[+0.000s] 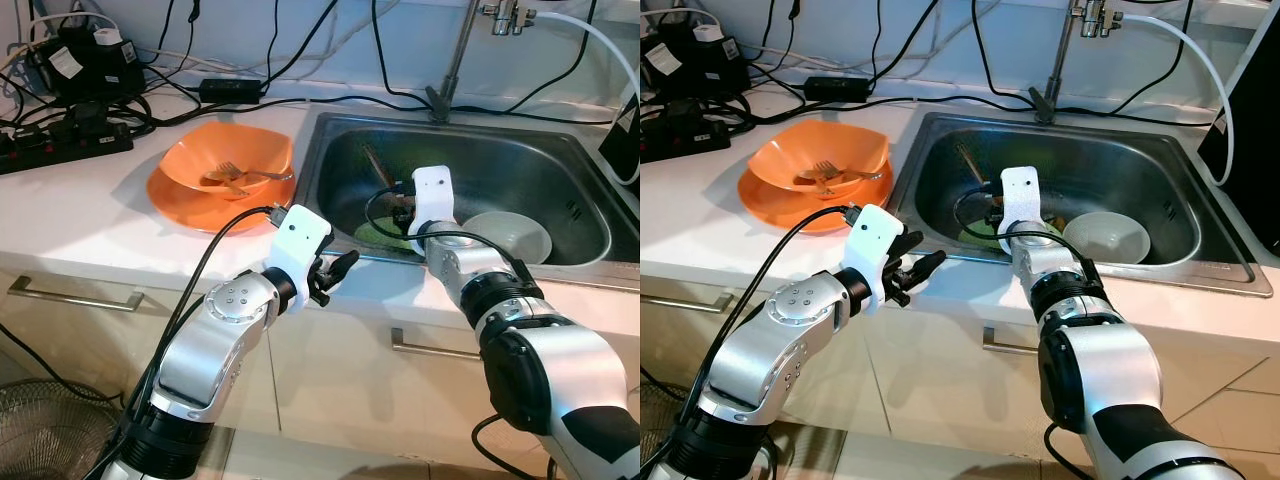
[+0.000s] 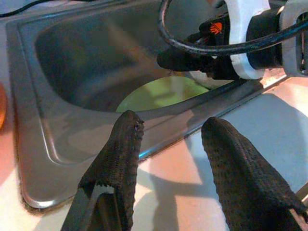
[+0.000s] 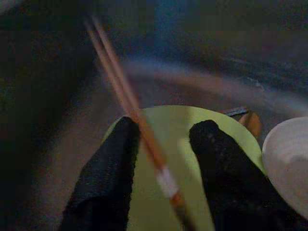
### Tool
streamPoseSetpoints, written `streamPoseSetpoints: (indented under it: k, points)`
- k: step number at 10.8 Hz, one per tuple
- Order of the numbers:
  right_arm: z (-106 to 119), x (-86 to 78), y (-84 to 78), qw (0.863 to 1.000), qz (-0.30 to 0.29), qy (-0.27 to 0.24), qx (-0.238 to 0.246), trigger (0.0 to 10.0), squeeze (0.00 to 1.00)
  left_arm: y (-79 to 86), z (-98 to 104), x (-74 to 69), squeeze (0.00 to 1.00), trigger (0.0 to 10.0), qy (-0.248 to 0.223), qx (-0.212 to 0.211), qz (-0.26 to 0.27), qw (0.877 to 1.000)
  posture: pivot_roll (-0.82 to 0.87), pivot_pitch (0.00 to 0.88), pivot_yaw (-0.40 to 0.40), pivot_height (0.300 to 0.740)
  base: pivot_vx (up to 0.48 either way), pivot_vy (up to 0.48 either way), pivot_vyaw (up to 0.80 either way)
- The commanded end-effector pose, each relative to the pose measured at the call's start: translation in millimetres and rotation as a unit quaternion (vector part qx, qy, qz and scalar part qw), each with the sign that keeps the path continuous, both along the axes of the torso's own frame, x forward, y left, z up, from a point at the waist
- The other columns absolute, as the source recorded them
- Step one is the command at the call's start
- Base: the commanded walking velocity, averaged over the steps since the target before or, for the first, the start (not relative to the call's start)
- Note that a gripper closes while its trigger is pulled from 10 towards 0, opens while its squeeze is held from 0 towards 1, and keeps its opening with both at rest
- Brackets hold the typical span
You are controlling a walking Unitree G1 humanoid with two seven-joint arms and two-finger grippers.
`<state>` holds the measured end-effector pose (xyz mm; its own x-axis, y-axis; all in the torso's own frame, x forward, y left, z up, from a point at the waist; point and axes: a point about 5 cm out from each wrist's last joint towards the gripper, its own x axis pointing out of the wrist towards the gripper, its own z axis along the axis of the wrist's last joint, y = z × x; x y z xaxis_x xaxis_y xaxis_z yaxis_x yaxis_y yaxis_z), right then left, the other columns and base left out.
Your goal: Kitchen organization
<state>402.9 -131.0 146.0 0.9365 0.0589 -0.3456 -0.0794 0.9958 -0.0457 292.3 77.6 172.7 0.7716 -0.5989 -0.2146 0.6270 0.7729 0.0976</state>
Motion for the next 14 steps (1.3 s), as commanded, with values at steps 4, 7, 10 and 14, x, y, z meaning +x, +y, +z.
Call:
streamPoseSetpoints:
  k: [4,7,10,14]
  points:
    - [13.9,5.2,-5.8,0.999,-0.017,-0.029,0.013,10.0,0.0,1.9,5.0,-0.2,0.0,10.0,-0.022,0.002,0.007,1.0,0.27,0.03,-0.031,0.74,0.0,0.0,0.0]
    - [73.5,14.7,-1.6,0.975,0.003,-0.216,0.049,10.0,0.0,15.9,26.0,6.8,0.0,10.0,-0.181,0.075,0.07,0.978,0.27,0.043,-0.027,0.74,0.0,0.0,0.0]
    - [69.9,5.7,-0.2,0.962,0.017,-0.262,0.067,10.0,0.0,21.5,33.8,7.3,0.0,10.0,-0.268,0.135,0.083,0.95,0.25,0.044,-0.023,0.74,0.0,0.0,0.0]
    - [35.1,-11.1,-0.5,0.964,-0.017,-0.244,0.104,10.0,0.0,37.5,34.2,-0.7,0.0,10.0,-0.348,0.292,0.064,0.888,0.26,0.034,-0.019,0.74,0.0,0.0,0.0]
